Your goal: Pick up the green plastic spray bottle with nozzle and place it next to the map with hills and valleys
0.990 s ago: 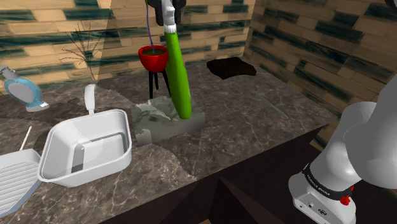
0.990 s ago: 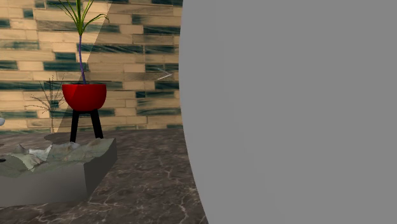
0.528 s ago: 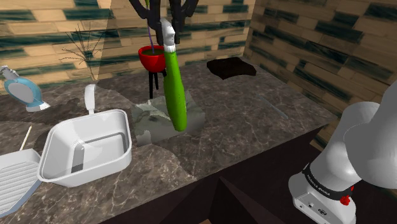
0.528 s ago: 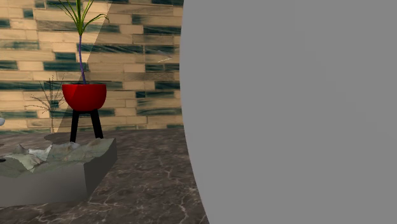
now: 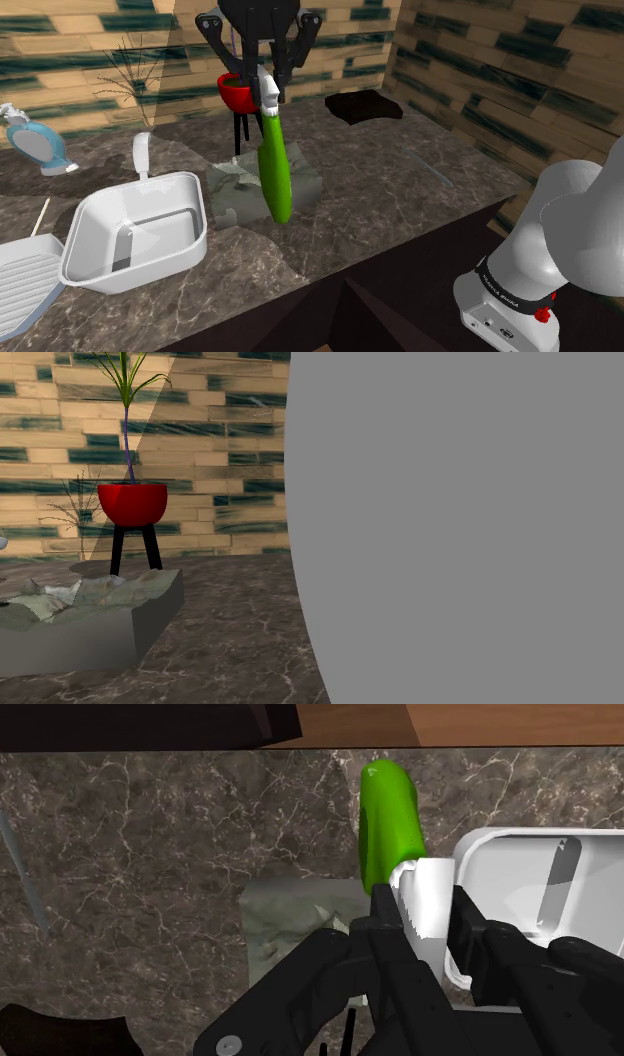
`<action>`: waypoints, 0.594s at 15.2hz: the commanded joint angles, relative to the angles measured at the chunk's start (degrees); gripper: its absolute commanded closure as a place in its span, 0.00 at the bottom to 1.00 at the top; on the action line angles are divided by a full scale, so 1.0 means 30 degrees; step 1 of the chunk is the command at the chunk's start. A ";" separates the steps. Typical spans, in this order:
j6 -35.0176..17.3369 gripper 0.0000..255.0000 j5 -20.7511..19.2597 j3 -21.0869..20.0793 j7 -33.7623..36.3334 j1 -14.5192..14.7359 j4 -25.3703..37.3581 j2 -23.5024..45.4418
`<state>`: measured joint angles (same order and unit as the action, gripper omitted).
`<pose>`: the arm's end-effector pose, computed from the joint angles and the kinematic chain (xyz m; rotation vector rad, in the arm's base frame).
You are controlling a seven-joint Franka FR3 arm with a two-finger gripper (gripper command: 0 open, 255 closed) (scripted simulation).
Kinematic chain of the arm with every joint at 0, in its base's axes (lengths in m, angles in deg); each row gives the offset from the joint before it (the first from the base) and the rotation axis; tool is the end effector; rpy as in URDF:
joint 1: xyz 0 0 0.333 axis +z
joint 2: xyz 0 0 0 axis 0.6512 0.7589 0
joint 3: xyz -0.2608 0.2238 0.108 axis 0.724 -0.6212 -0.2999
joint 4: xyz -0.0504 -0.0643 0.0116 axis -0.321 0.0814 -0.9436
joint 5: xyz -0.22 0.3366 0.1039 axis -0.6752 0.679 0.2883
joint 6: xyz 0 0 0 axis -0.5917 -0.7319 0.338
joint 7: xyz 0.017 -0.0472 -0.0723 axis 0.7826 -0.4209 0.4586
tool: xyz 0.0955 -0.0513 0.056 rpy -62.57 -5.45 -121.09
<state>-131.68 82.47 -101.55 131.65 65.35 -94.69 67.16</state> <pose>0.3677 0.3904 0.6921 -3.1128 0.3528 0.0415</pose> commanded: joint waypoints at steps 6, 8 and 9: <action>-0.1922 1.00 0.0180 0.0045 -0.0182 -0.0003 -0.2445 -0.0560; -0.2454 1.00 0.0221 0.0051 -0.0228 0.0000 -0.3096 -0.0683; -0.2718 1.00 0.0240 0.0053 -0.0249 0.0002 -0.3412 -0.0737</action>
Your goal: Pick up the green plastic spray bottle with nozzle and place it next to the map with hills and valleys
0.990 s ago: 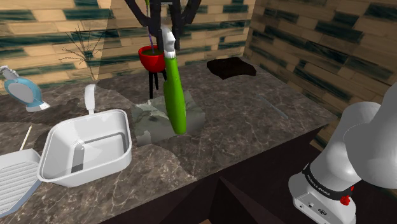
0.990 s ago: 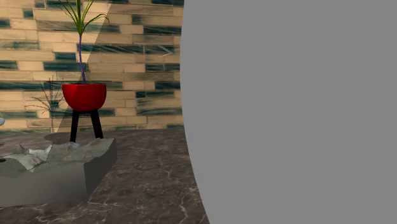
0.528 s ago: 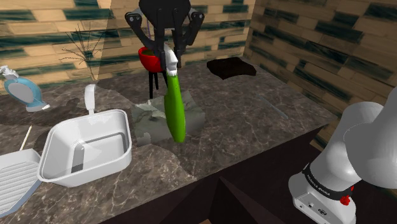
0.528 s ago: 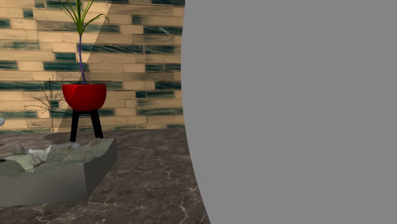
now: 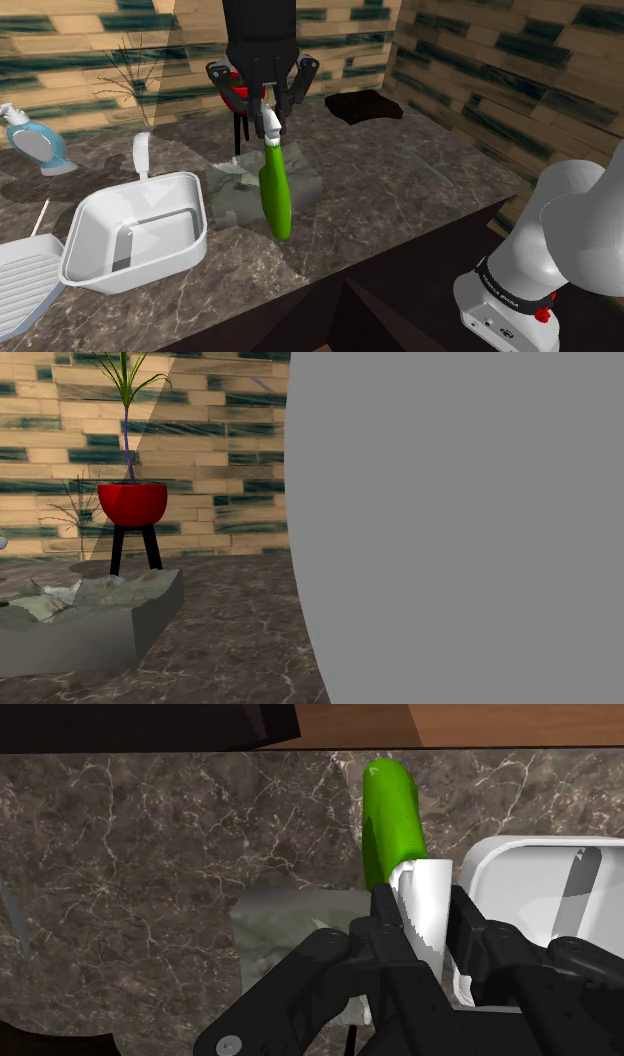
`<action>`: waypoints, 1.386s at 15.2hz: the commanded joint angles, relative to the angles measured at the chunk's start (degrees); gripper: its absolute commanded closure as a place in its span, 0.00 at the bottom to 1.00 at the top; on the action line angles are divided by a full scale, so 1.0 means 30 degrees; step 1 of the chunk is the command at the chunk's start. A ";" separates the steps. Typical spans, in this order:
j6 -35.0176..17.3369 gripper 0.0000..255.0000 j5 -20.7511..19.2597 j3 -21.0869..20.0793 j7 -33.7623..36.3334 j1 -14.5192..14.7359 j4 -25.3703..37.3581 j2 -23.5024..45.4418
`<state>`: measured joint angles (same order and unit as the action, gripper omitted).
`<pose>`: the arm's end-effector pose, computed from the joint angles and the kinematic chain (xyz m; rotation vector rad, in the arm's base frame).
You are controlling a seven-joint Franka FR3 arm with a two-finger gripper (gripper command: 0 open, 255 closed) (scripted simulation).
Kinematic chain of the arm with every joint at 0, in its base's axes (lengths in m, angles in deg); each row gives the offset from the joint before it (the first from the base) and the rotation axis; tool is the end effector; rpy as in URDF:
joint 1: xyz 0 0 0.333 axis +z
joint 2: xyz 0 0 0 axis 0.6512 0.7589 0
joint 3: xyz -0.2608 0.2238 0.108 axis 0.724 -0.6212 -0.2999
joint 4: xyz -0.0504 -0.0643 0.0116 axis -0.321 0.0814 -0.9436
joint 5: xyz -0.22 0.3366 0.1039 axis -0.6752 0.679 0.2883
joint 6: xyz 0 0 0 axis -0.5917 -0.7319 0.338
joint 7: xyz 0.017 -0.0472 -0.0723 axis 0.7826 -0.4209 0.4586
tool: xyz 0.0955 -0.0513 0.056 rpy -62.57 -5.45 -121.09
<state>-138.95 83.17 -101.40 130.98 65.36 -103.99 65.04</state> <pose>0.3661 0.3902 0.6418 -3.1128 0.3528 0.0419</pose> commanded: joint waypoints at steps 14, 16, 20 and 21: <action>-0.3918 1.00 0.0148 -0.0058 -0.0203 0.0060 -0.4187 -0.0294; -0.4429 1.00 0.0150 -0.0078 -0.0211 0.0070 -0.4666 -0.0259; -0.5450 1.00 0.0138 -0.0122 -0.0214 0.0091 -0.5572 -0.0139; -0.5706 1.00 0.0131 -0.0134 -0.0211 0.0095 -0.5788 -0.0098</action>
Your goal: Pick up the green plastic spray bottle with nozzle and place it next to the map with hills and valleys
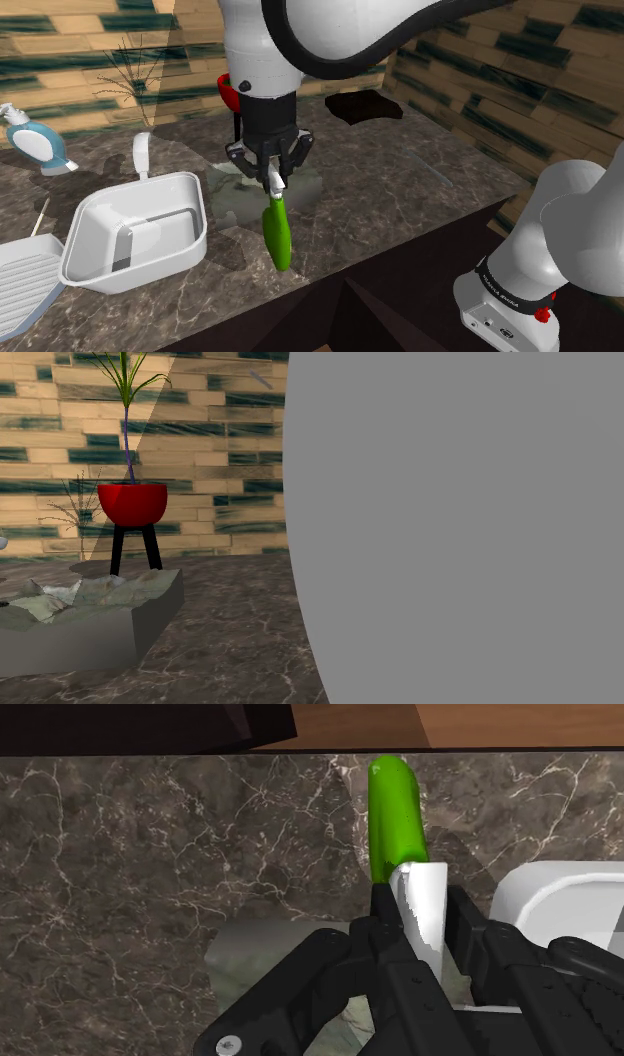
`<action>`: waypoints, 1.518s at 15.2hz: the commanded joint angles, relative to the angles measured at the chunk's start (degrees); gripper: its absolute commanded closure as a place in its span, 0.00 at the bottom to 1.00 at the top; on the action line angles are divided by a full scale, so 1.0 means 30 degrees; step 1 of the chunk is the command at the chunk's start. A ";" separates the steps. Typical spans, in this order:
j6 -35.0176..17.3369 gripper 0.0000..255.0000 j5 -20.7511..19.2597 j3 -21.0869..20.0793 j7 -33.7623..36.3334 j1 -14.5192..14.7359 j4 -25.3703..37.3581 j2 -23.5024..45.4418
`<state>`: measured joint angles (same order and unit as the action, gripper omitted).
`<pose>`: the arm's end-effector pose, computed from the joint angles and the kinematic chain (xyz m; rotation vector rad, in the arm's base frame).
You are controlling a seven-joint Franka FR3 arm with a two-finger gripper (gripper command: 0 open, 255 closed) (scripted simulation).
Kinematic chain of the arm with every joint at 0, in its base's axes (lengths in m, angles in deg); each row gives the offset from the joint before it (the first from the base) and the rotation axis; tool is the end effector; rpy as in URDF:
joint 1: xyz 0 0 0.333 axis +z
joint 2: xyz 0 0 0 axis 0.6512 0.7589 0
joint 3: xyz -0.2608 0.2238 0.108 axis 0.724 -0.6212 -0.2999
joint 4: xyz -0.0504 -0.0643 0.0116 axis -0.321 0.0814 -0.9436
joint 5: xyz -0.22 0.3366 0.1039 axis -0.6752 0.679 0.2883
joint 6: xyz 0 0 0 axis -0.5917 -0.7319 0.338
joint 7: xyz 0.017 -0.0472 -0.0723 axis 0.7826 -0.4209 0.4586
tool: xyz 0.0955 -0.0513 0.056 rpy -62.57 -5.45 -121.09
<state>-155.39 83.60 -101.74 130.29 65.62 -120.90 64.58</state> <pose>0.3656 0.3886 0.5230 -3.1131 0.3531 0.0422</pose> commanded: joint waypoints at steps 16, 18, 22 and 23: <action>-0.3244 1.00 -0.0207 -0.0178 0.0137 0.0058 -0.2396 0.0871; -0.3244 1.00 -0.0207 -0.0178 0.0137 0.0058 -0.2396 0.0871; -0.3244 0.00 -0.0207 -0.0178 0.0137 0.0058 -0.2397 0.0870; -0.3244 0.00 -0.0207 -0.0178 0.0137 0.0058 -0.2397 0.0870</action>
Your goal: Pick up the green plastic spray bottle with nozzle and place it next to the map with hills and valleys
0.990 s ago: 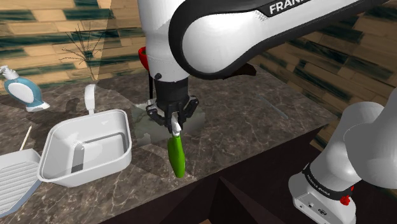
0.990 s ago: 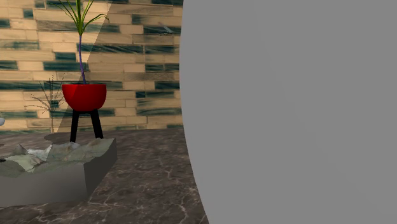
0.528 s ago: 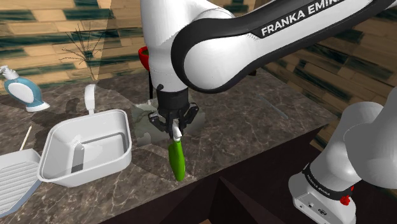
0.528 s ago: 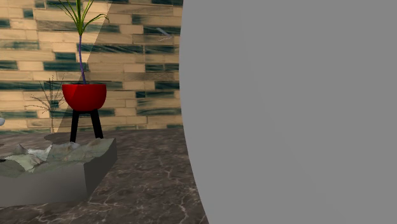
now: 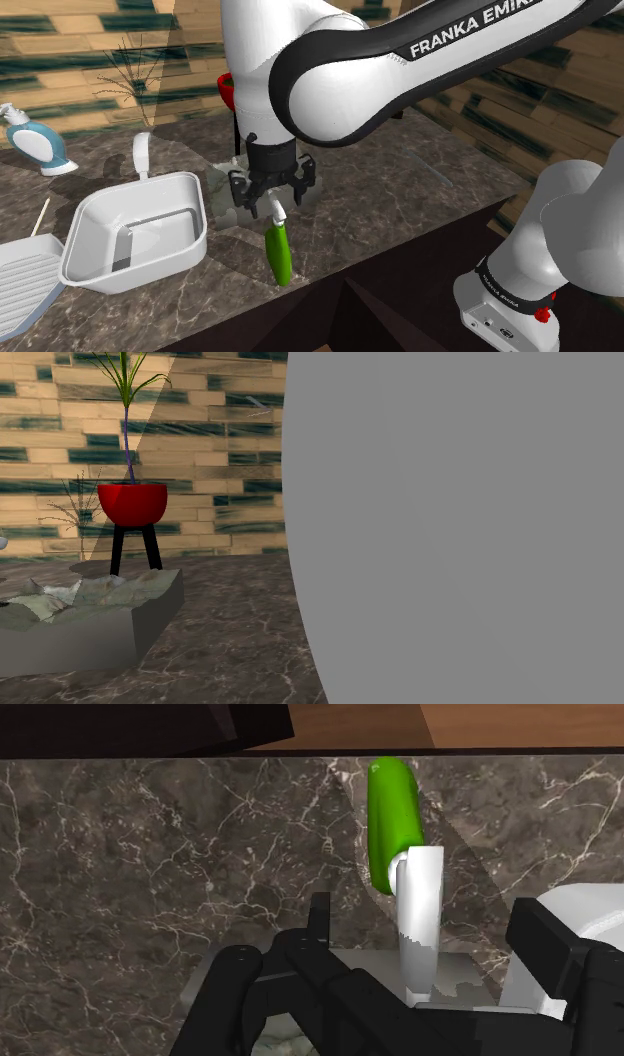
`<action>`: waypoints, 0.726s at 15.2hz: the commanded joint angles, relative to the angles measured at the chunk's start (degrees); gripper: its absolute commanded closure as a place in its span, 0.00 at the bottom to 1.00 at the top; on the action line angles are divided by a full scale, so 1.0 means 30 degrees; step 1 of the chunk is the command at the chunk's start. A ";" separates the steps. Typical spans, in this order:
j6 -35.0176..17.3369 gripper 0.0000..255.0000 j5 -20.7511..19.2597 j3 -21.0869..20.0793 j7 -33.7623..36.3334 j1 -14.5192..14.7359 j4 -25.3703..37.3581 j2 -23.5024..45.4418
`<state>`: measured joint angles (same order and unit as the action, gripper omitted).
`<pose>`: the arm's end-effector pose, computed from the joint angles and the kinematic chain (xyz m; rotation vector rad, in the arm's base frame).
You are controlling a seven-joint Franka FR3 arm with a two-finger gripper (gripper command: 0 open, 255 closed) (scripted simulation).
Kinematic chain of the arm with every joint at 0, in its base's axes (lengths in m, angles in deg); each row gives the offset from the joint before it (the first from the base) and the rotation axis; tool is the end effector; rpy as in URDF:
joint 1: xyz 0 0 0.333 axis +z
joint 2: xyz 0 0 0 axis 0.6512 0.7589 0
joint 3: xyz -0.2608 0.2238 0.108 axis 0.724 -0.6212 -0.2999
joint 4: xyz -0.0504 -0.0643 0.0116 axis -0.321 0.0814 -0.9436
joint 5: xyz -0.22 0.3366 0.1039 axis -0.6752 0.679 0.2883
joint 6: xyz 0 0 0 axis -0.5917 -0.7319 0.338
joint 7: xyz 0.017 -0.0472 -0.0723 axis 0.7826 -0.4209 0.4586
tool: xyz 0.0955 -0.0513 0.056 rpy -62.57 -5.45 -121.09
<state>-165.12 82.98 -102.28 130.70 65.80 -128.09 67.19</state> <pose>0.3661 0.3892 0.4531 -3.1125 0.3526 0.0412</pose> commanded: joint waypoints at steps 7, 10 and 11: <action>0.2427 0.00 0.0160 0.0147 -0.0145 -0.0064 0.1785 -0.0673; 0.2427 0.00 0.0160 0.0148 -0.0145 -0.0062 0.1784 -0.0673; 0.2427 0.00 0.0160 0.0148 -0.0145 -0.0062 0.1784 -0.0673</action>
<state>-157.98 83.46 -101.87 130.32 65.64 -122.84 65.18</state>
